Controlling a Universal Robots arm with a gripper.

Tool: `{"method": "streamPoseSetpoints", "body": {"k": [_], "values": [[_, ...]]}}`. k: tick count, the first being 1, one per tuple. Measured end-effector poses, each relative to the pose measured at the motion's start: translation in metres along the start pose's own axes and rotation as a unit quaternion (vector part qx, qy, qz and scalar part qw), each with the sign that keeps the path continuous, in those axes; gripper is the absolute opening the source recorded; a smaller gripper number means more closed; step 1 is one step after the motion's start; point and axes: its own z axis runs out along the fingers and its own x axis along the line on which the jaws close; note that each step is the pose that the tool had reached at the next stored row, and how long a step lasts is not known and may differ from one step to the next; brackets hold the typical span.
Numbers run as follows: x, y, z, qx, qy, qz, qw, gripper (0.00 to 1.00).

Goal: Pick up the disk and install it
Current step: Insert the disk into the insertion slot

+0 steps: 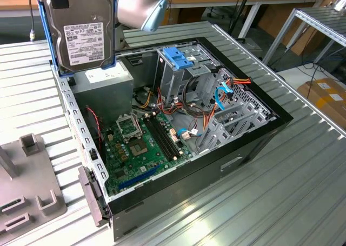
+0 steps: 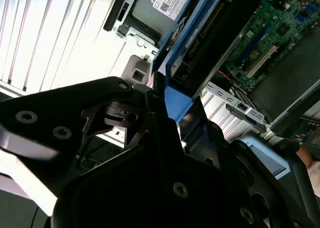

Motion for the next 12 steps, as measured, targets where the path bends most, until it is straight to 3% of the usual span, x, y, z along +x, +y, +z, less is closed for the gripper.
{"method": "streamPoseSetpoints", "body": {"k": [2,7,12], "values": [[0.0000,-0.0114,0.0000,-0.0001,0.0001,0.000,1.00000,0.37],[0.0001,-0.0271,0.0002,-0.0001,0.0000,0.000,1.00000,0.37],[0.0002,-0.0527,0.0004,-0.0001,0.0000,0.000,1.00000,0.37]]}}
